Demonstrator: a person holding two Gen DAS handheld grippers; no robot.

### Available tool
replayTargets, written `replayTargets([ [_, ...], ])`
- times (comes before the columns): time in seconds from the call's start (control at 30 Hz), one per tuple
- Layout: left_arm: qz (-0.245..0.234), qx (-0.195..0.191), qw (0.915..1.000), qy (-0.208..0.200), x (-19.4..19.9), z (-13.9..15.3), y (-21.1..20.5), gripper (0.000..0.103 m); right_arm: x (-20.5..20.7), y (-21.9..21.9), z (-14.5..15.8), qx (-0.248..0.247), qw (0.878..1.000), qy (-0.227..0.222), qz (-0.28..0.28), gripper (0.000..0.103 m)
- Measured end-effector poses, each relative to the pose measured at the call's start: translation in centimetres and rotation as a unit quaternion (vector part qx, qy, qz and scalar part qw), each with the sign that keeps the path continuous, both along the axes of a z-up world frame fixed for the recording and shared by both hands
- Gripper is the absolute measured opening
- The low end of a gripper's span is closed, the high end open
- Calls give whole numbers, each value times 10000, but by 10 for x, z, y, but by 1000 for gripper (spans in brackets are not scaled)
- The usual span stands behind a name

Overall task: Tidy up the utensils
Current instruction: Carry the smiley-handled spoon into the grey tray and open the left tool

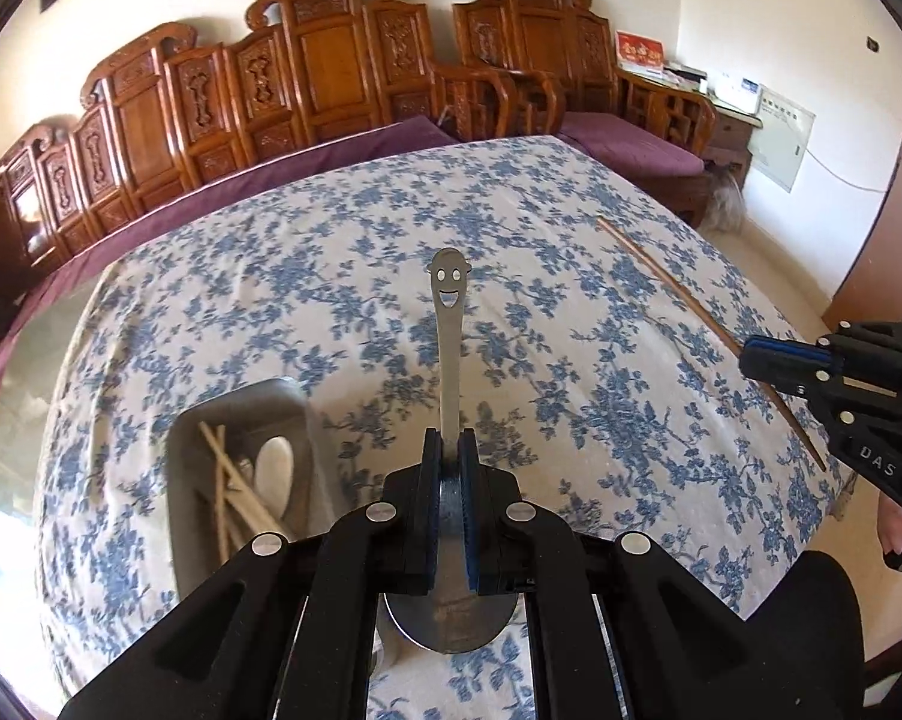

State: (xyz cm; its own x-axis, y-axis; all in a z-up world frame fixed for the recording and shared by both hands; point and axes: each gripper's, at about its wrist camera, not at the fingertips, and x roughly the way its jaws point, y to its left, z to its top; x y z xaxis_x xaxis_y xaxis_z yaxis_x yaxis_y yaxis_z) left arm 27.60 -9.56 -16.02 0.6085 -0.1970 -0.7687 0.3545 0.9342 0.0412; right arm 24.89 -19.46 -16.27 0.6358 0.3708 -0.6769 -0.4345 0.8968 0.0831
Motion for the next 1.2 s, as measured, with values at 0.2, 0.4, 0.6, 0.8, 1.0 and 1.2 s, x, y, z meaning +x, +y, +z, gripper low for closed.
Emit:
replayTargets([
  [0.2,246,8,9997,11,-1,-1,25,5,-7,11,4,-16,9999,-55,133,6],
  [0.4,500,-10,9987,34,2,-3,51,5,-11,20,4,-29,9997,-63,220,6],
  [0.6,728,-16,9973,99,4,-13,73,5,-13,26,3,-26,9996,-56,277,6],
  [0.8,940,42,9947,409,13,-44,91,5,-16,35,2,-35,9993,-43,357,6],
  [1.0,1135,99,9908,724,25,-74,105,5,-10,50,-2,71,9991,26,417,6],
  [1.2,1161,105,9890,906,32,-85,109,5,-4,70,0,185,9986,48,496,6],
])
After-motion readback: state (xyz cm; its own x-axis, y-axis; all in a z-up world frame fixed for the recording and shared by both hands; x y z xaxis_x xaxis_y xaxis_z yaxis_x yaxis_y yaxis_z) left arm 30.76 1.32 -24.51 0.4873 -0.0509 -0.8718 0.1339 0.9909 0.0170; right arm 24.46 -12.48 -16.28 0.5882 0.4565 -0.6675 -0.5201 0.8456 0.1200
